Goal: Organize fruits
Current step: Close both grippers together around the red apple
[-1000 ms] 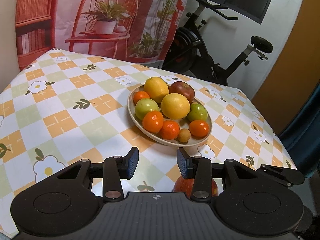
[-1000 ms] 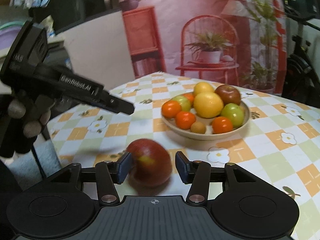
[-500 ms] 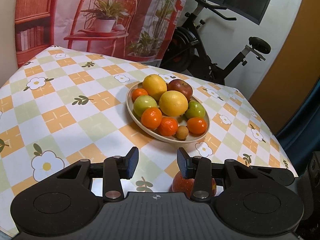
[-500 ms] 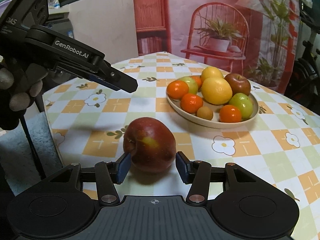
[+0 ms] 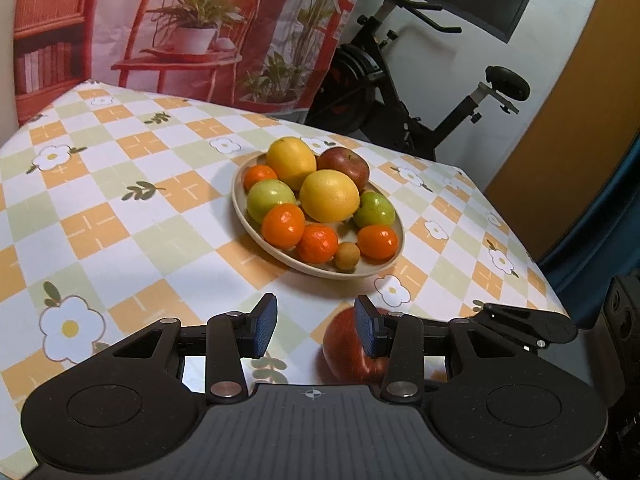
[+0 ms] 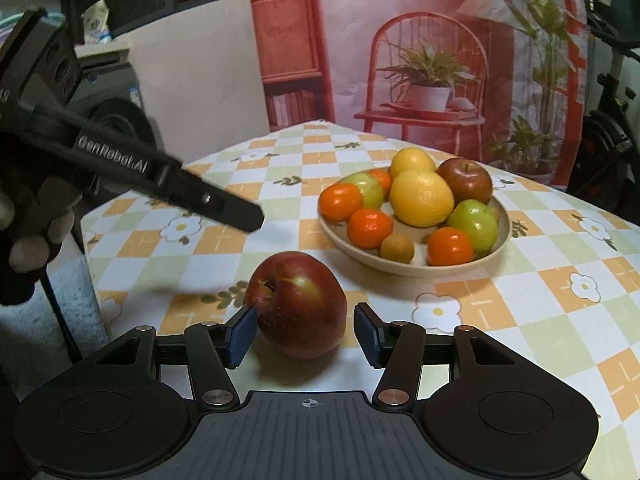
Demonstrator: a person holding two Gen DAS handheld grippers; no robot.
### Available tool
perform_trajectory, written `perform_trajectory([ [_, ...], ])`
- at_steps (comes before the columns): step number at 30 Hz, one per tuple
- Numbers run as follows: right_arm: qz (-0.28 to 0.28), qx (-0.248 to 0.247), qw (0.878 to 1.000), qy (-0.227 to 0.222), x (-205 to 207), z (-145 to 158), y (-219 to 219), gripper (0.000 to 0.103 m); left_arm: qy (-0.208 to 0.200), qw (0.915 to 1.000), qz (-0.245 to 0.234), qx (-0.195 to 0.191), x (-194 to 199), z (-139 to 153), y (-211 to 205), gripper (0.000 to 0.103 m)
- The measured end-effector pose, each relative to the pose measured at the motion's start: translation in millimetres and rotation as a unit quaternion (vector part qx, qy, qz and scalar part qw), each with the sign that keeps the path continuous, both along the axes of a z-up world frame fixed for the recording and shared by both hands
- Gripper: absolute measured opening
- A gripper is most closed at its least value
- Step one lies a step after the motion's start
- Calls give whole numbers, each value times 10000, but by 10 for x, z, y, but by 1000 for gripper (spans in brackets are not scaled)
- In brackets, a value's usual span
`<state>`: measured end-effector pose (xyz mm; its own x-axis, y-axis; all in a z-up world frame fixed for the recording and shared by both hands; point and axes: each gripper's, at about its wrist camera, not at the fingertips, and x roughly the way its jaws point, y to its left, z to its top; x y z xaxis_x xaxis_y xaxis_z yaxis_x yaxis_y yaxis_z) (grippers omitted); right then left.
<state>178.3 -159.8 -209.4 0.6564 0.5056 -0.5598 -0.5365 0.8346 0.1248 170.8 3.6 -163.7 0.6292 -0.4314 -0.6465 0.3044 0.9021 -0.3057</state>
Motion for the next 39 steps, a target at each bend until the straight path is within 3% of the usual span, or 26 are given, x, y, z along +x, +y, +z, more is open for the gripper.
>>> perform_trajectory([
  [12, -184, 248, 9995, -86, 38, -8, -125, 49, 613, 9945, -267, -806, 244, -138, -98, 43],
  [23, -478, 499, 9976, -106, 53, 6, -260, 49, 838, 9928, -453, -732, 357, -209, -201, 42],
  [39, -154, 58, 9999, -49, 42, -60, -73, 51, 996, 9914, -418, -737, 452, -266, -209, 38],
])
